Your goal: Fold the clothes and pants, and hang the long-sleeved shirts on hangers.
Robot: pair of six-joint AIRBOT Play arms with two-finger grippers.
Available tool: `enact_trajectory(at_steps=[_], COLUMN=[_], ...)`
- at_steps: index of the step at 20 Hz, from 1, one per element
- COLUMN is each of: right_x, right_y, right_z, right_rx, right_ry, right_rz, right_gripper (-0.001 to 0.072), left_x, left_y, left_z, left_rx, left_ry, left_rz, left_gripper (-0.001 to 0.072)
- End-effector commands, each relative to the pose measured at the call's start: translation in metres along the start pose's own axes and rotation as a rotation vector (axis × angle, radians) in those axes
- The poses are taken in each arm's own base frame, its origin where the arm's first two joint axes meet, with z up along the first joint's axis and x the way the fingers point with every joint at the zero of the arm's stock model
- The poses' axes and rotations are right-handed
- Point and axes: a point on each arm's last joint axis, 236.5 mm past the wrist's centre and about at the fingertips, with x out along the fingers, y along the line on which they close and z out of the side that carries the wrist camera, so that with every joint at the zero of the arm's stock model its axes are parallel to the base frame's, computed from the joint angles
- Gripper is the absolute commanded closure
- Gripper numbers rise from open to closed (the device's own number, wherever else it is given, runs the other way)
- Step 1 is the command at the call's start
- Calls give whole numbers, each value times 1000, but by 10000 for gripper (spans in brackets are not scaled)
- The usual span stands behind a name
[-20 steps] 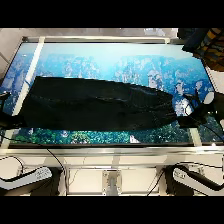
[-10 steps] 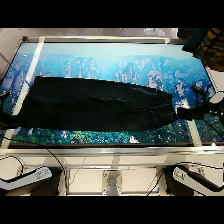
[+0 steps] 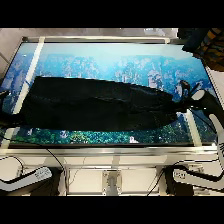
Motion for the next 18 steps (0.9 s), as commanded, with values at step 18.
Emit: enact_trajectory(at_steps=[18], right_x=[-59], right_y=[-41], right_z=[-34], right_rx=[-61], right_ry=[45], right_rz=[-276], right_gripper=[700], left_x=[-1], left_y=[-7], left_z=[11], left_rx=[-8], left_ry=[-45], left_rz=[-24], left_gripper=[216])
